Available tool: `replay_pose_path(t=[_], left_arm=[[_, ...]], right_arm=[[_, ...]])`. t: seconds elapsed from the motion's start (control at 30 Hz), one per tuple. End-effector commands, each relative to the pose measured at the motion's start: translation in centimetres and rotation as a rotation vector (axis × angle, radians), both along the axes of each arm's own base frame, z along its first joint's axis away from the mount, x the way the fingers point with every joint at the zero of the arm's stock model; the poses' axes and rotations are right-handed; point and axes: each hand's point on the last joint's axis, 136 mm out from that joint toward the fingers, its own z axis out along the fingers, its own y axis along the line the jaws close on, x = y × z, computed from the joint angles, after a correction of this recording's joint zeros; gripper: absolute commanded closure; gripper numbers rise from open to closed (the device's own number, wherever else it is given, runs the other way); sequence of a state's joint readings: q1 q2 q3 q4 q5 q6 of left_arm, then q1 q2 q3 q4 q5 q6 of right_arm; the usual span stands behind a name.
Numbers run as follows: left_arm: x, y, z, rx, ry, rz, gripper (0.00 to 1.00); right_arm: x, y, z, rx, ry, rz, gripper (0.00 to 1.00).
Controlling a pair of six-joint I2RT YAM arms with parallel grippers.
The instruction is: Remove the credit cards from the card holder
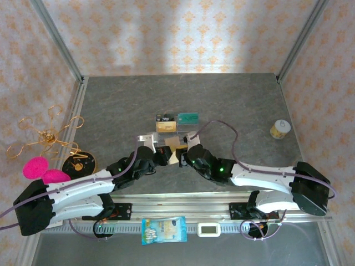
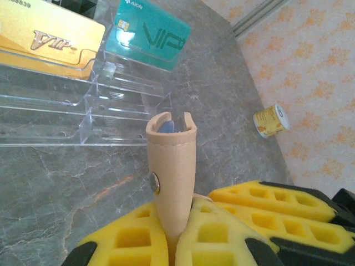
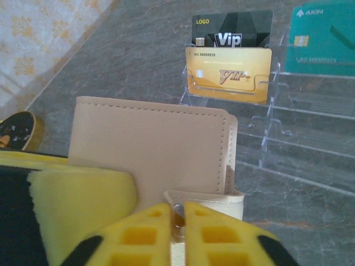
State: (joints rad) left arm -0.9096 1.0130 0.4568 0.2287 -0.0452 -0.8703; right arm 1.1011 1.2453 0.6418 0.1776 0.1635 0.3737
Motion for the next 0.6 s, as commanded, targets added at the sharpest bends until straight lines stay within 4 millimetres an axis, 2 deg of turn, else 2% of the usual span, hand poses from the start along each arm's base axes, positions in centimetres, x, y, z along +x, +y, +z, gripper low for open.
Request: replay_pose_path(t=[0.0, 0.27, 0.37, 0.43, 0.5, 0.57], left_arm=[[-0.9, -1.5, 1.1, -0.067, 0.007, -0.071, 1.0], [-1.3, -1.2, 0.6, -0.057, 0.01, -0.077, 1.0], [-1.4, -0.9, 0.4, -0.052, 0.003, -0.076, 1.0], [-1.5, -0.6, 0.4, -0.059, -0.002, -0.077, 1.0], [-1.5, -0.4, 0.7, -0.066, -0.014, -0.08, 1.0], [-1.5, -0.1, 0.8, -0.069, -0.025, -0.075, 1.0]], right_arm=[[2.0, -3.2, -0.2, -0.066, -0.035, -0.166, 1.0], [2.4, -6.3, -2.5, -0.052, 0.048, -0.256, 1.0], [1.8, -6.4, -1.2, 0.007, 0.042, -0.205, 1.0], [1.0, -5.8, -0.1, 0.061, 0.035, -0.123, 0.89], [-0.1, -5.4, 1.4, 0.138, 0.015, -0.048, 0.67], [-1.2, -5.2, 3.1, 0.223, -0.005, 0.012, 0.49]])
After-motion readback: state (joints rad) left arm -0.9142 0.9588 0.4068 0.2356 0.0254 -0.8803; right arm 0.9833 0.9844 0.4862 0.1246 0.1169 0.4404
